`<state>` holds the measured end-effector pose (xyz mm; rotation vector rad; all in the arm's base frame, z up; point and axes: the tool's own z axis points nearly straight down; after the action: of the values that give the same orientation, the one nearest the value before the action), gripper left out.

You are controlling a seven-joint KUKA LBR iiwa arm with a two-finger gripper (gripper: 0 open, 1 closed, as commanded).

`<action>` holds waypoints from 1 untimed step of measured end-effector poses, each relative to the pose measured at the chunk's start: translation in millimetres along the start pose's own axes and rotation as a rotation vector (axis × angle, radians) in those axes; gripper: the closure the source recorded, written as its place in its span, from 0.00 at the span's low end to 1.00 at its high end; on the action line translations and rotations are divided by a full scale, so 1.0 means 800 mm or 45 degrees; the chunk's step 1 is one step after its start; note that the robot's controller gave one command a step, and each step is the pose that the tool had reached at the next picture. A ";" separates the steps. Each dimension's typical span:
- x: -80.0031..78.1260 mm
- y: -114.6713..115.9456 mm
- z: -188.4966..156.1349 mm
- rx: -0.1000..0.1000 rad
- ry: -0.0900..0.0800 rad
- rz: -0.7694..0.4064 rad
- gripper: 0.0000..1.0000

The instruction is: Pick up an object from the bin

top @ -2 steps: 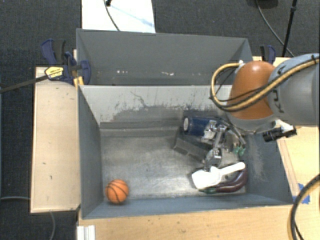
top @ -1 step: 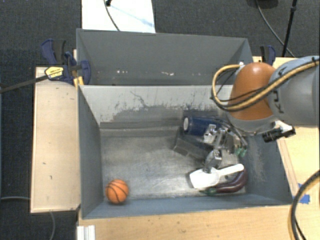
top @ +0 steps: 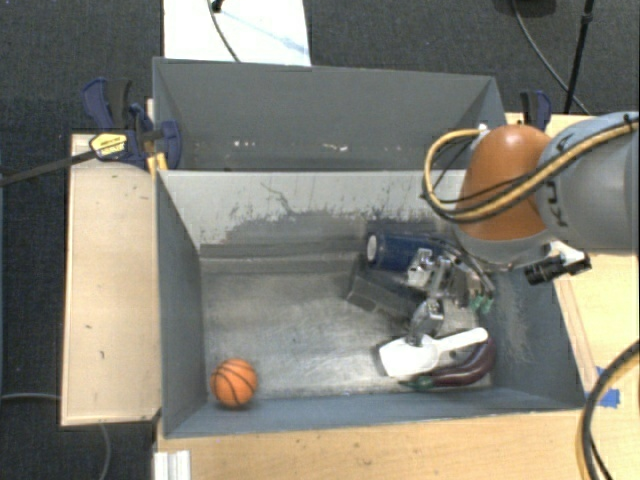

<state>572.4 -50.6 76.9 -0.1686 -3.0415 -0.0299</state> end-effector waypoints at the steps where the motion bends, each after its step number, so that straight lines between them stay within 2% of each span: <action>1: -0.001 0.001 -0.051 0.017 -0.080 0.005 1.00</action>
Offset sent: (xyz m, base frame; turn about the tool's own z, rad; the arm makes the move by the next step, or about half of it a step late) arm 0.0040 -0.0079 0.0458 0.0121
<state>577.4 -50.7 117.7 -0.1775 -3.1032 -0.0045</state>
